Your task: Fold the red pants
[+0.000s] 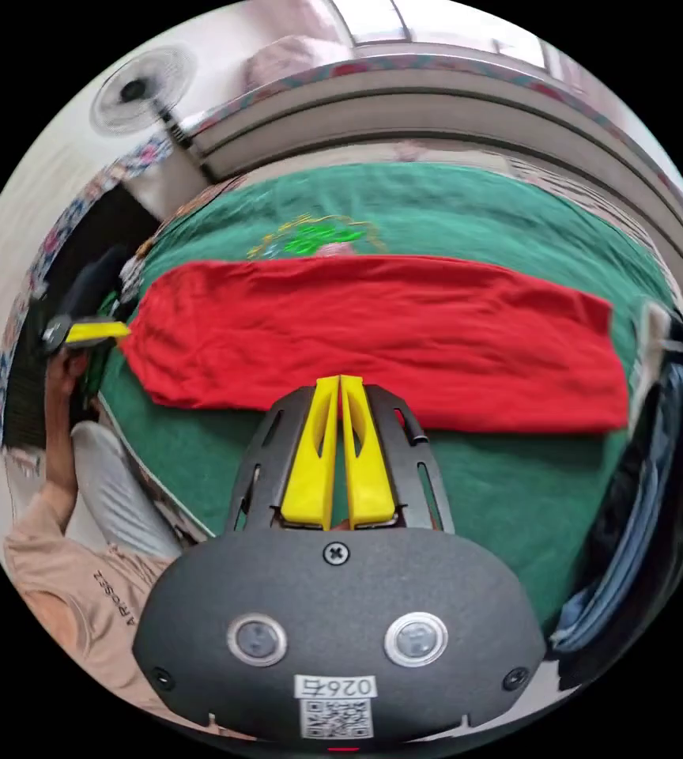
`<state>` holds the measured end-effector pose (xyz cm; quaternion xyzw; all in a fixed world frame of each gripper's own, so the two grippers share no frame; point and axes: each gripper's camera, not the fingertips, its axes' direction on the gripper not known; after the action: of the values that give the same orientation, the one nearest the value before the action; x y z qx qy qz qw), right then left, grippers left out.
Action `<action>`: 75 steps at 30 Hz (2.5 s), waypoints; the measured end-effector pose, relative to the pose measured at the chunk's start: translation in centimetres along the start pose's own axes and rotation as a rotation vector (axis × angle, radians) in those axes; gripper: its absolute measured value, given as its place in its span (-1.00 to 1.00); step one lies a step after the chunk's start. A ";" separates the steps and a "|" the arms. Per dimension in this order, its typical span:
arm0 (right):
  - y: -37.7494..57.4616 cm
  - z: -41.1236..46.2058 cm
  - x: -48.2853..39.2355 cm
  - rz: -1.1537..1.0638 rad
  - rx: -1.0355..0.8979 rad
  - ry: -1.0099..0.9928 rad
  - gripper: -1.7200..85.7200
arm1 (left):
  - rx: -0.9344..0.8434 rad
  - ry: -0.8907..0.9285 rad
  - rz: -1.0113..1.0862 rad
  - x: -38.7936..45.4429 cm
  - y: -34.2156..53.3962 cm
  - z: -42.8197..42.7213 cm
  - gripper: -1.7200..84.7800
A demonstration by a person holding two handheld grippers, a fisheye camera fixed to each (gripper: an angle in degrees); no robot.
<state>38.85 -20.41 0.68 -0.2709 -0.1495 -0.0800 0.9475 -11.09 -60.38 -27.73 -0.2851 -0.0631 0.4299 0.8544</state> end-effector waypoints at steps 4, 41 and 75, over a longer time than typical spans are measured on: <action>11.0 -2.2 8.8 0.367 0.143 0.083 -0.98 | 0.306 0.166 0.111 3.7 -5.6 -1.9 -0.97; 40.5 9.4 19.9 0.771 0.497 -0.298 -0.96 | -0.090 0.505 0.270 19.6 -64.5 28.5 -0.94; 11.6 -2.1 -24.7 -0.528 0.268 0.219 -0.98 | 0.367 0.660 -0.200 -15.7 -17.0 24.2 -0.98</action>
<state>18.81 -10.02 -14.75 -0.0853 -0.1208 -0.3318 0.9317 -17.54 -69.92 3.67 -0.2428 0.2656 0.2335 0.9033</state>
